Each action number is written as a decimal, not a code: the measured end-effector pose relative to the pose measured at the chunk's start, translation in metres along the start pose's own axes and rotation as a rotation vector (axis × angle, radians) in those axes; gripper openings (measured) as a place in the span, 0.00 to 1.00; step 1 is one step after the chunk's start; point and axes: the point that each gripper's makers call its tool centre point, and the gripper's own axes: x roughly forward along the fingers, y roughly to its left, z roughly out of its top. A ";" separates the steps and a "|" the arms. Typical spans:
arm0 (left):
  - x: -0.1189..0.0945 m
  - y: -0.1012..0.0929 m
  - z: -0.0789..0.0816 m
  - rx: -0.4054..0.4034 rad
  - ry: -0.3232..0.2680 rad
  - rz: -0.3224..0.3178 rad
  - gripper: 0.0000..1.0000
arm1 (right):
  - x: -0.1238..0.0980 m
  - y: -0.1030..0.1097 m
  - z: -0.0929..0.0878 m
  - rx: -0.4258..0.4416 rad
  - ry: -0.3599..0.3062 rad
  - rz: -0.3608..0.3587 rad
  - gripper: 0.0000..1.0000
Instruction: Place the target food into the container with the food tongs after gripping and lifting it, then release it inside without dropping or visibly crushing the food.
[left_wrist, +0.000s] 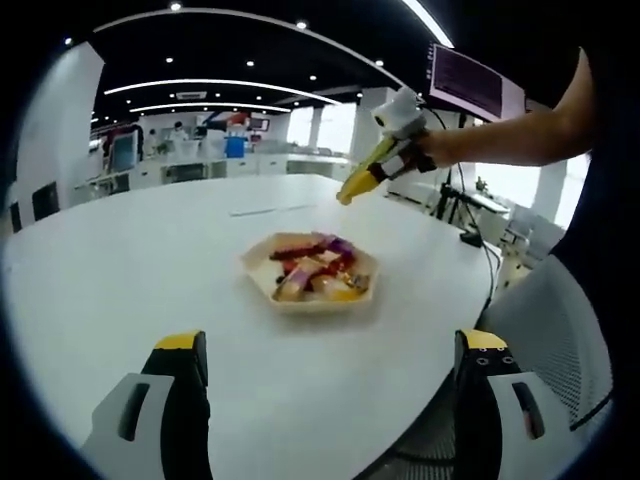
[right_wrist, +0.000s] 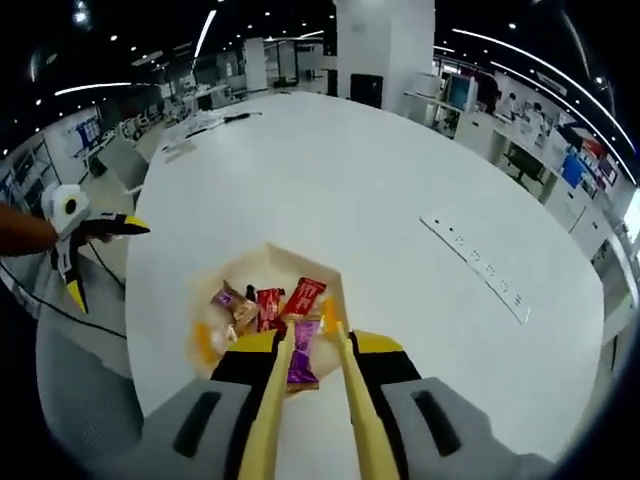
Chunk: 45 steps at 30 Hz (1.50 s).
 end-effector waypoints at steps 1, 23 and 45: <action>0.000 0.001 0.000 0.004 0.001 0.001 1.00 | -0.002 0.001 0.000 -0.004 -0.010 0.000 0.26; 0.017 -0.009 0.061 0.066 -0.050 -0.069 1.00 | -0.079 0.000 -0.033 -0.005 -0.180 -0.086 0.26; 0.026 -0.037 0.115 0.165 -0.098 -0.152 1.00 | -0.134 0.017 -0.045 -0.032 -0.368 -0.056 0.25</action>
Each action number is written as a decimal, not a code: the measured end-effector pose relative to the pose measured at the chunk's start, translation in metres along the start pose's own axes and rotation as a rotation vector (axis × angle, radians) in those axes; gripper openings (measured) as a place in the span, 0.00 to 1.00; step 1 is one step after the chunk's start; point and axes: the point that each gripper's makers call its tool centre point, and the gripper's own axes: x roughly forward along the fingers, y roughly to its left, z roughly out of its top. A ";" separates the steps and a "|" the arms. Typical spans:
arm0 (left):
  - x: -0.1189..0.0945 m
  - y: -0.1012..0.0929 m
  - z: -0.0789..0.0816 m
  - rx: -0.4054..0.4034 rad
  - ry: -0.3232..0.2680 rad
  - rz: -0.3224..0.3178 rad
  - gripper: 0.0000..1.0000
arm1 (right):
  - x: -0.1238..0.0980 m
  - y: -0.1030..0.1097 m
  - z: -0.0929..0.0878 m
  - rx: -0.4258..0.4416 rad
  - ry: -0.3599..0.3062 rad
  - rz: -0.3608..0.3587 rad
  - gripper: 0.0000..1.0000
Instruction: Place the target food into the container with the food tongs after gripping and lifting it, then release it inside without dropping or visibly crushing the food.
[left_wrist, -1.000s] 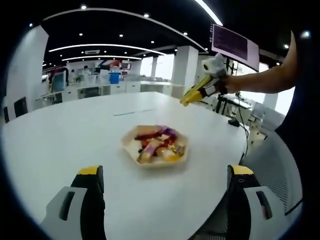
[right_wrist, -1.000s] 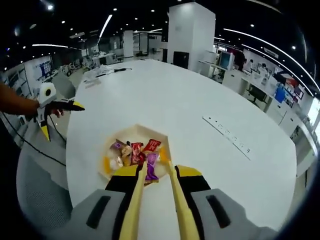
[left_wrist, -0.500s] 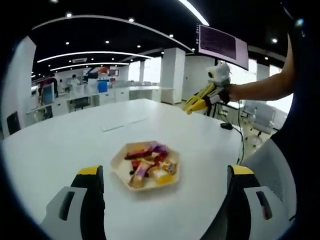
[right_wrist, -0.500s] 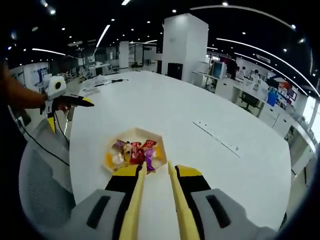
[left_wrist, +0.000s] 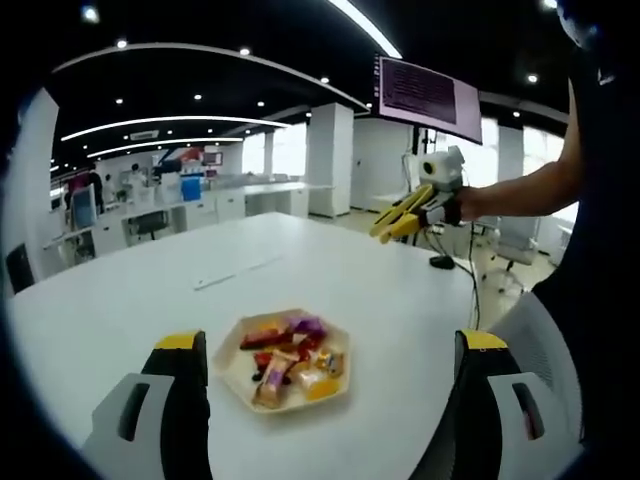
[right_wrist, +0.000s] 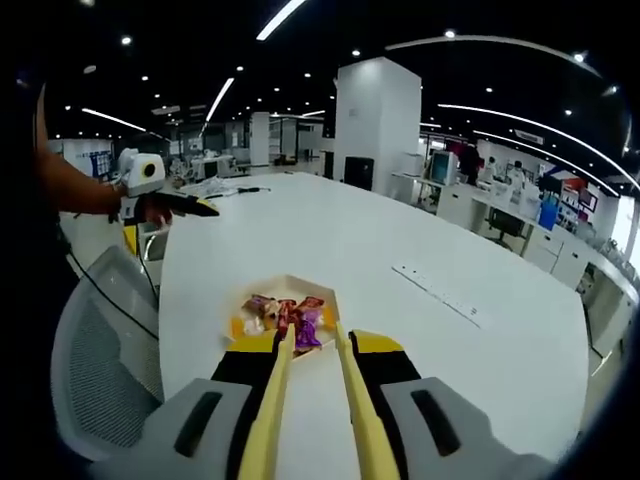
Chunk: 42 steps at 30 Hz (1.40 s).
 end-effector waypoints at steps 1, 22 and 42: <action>0.001 0.000 0.001 0.002 0.000 -0.001 1.00 | -0.001 0.000 0.000 -0.001 -0.002 -0.001 0.25; 0.021 -0.034 0.044 0.020 -0.024 -0.181 0.94 | 0.000 0.056 0.033 0.004 -0.143 0.263 0.26; 0.050 -0.083 0.068 0.069 0.009 -0.394 0.62 | 0.006 0.122 0.085 0.017 -0.267 0.491 0.27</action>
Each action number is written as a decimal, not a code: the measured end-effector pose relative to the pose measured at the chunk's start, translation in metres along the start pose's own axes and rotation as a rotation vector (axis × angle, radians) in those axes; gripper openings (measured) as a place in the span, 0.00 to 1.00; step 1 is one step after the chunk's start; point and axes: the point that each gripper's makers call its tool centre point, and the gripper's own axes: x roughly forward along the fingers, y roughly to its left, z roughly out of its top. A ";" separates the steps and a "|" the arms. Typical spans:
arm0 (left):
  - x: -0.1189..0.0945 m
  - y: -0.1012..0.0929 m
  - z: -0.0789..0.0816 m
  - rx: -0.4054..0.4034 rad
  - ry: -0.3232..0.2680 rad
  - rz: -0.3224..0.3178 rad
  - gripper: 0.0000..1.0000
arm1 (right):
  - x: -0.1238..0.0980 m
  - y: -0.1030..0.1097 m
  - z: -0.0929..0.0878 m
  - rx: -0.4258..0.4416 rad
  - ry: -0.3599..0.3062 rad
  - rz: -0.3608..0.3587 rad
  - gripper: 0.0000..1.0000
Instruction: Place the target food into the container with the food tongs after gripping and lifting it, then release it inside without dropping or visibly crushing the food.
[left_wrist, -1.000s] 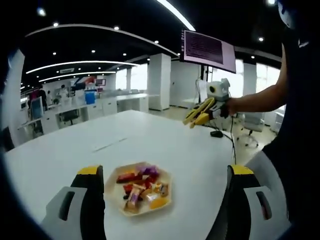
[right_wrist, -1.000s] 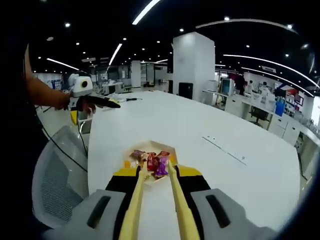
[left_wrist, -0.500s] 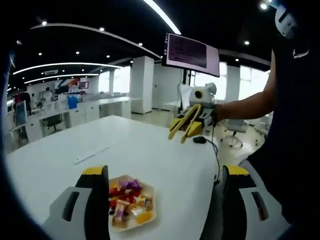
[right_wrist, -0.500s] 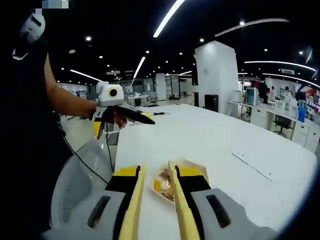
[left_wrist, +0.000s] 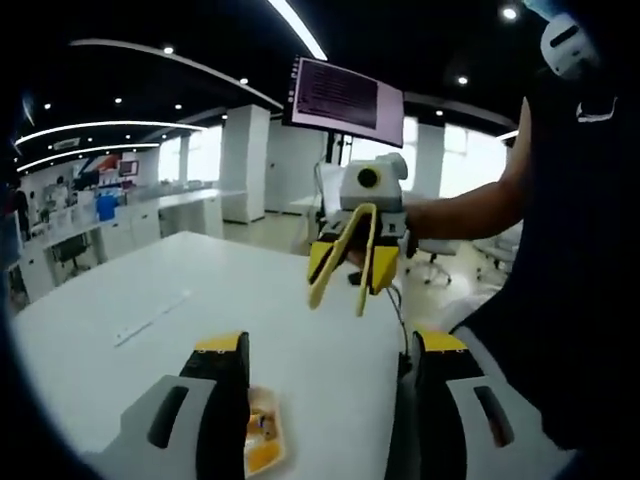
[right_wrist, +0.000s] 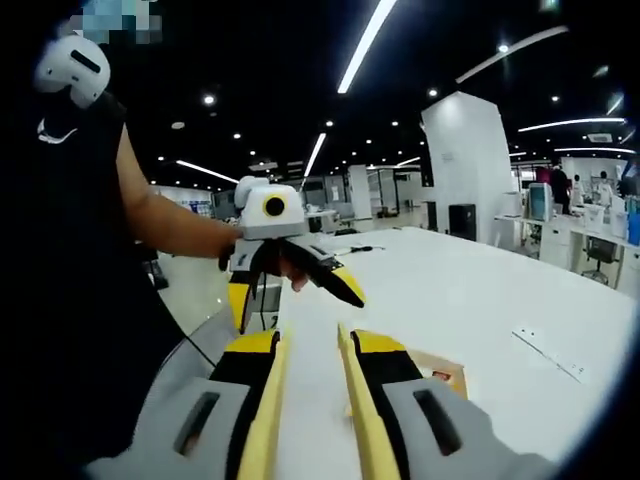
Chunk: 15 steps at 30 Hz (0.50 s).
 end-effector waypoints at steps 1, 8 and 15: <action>0.001 -0.001 0.000 0.000 0.001 -0.005 0.61 | 0.001 0.001 0.000 0.000 0.000 0.002 0.27; 0.003 -0.008 0.006 0.003 -0.008 -0.037 0.47 | 0.007 0.008 0.009 0.001 -0.019 0.029 0.27; 0.002 -0.010 0.013 -0.016 -0.028 -0.065 0.37 | 0.011 0.012 0.006 -0.007 -0.018 0.046 0.27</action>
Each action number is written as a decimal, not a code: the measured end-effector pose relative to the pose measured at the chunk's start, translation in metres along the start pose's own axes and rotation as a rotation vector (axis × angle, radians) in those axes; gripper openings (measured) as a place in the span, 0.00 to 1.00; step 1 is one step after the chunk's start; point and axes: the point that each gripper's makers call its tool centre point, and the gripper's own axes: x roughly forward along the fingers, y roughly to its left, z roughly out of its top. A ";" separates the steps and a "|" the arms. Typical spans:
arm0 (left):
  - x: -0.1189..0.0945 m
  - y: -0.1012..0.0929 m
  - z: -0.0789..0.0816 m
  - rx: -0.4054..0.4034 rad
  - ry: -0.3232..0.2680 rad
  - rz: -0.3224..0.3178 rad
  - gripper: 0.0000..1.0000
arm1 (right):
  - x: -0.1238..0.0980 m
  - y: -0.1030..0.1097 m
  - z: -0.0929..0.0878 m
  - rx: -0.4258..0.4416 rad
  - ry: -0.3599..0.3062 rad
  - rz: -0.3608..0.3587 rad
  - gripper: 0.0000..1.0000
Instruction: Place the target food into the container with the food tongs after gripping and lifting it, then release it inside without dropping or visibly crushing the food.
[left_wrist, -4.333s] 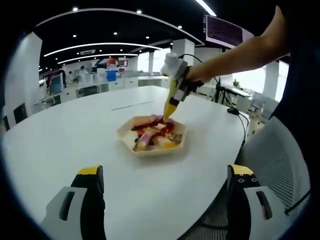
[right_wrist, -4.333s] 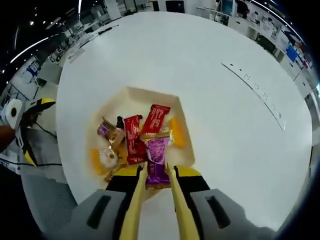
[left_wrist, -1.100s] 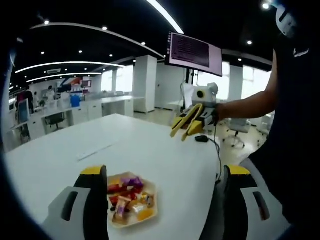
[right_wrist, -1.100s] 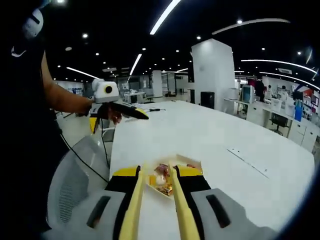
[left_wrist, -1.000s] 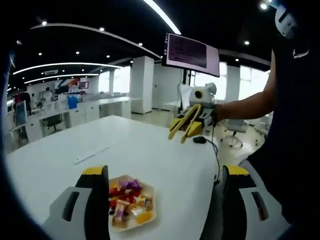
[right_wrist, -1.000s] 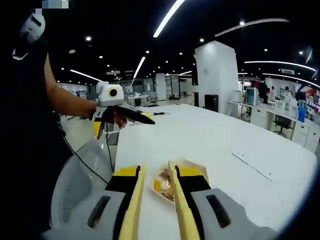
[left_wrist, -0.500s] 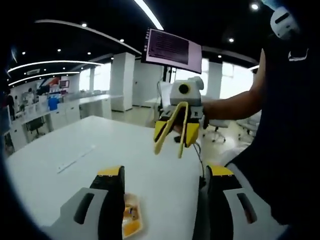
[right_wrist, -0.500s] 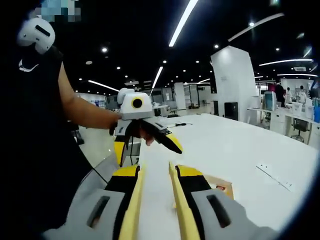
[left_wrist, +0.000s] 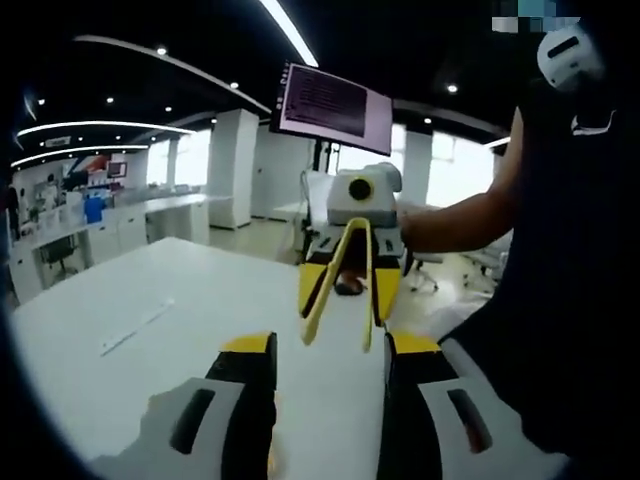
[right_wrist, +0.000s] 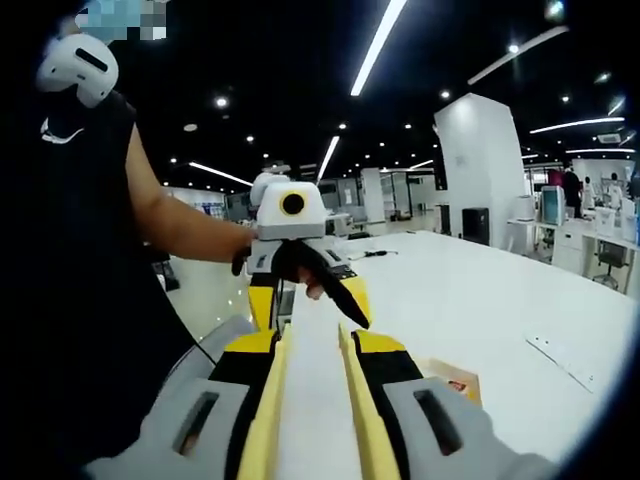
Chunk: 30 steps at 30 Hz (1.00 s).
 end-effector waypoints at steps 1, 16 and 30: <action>0.000 -0.001 0.000 -0.001 0.000 -0.004 0.35 | 0.000 0.001 0.000 0.003 -0.002 0.002 0.27; 0.005 -0.004 0.002 0.024 0.023 -0.032 0.24 | 0.000 0.001 0.002 0.025 -0.022 0.008 0.27; -0.001 -0.003 -0.001 0.007 0.048 -0.028 0.10 | 0.002 0.000 -0.007 0.091 0.010 0.008 0.22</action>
